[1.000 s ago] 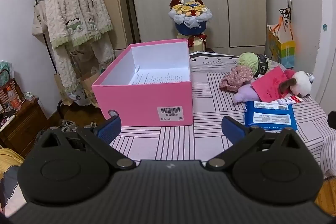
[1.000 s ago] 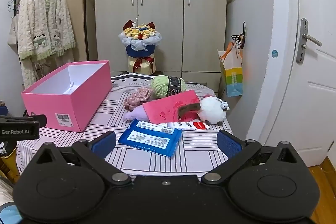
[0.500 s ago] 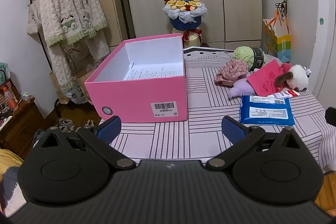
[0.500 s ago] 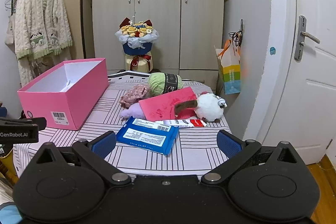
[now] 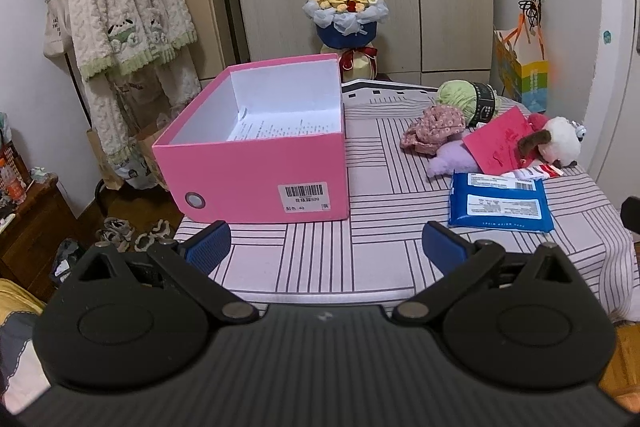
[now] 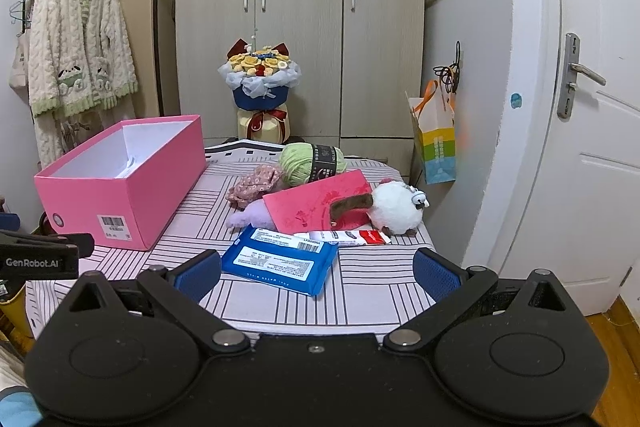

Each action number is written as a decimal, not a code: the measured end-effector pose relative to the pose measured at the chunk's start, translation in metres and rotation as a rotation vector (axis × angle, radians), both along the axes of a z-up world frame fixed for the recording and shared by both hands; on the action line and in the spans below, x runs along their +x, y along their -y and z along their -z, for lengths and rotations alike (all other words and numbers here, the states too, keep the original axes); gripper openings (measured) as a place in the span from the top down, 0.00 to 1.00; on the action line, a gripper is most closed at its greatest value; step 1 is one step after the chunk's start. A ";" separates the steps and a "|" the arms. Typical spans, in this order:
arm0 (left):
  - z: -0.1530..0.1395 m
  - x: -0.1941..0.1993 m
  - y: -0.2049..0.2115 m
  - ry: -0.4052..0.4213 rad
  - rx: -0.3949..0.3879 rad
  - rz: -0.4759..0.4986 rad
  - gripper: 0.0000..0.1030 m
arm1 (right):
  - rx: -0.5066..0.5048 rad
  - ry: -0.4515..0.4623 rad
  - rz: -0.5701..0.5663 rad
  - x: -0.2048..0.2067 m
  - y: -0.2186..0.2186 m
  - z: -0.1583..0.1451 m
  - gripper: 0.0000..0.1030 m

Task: Organize soft objects
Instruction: 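Move the left tool toward the blue wet-wipes packet on the table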

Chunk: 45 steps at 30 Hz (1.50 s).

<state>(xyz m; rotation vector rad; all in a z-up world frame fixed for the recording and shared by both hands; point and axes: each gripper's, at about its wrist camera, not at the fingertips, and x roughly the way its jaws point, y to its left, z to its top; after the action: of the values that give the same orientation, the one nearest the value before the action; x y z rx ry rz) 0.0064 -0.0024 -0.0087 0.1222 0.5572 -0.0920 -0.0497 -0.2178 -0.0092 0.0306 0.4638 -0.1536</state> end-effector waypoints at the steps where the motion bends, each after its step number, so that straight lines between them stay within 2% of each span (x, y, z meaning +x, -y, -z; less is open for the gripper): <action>1: 0.000 0.000 0.000 -0.002 -0.002 -0.001 0.00 | 0.000 0.000 -0.001 0.001 0.000 0.000 0.00; 21: 0.006 0.004 0.000 -0.021 -0.022 0.017 0.00 | -0.019 -0.017 -0.009 0.006 -0.004 0.008 0.00; 31: 0.001 -0.008 -0.005 0.067 -0.097 0.040 0.02 | -0.025 -0.015 -0.007 0.006 -0.005 0.010 0.00; 34: 0.003 -0.007 -0.008 0.063 -0.116 0.032 0.03 | -0.024 -0.016 -0.007 0.006 -0.005 0.009 0.00; 39: 0.005 -0.009 -0.007 0.089 -0.079 0.013 0.03 | -0.029 -0.013 -0.009 0.005 -0.005 0.010 0.00; 45: 0.004 -0.010 -0.009 0.093 -0.087 0.028 0.02 | -0.032 -0.015 -0.013 0.004 -0.005 0.010 0.00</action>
<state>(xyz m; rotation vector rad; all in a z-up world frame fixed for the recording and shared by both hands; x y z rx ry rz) -0.0038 0.0064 -0.0131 0.0491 0.4584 -0.1367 -0.0455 -0.2127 -0.0196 -0.0052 0.4764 -0.1487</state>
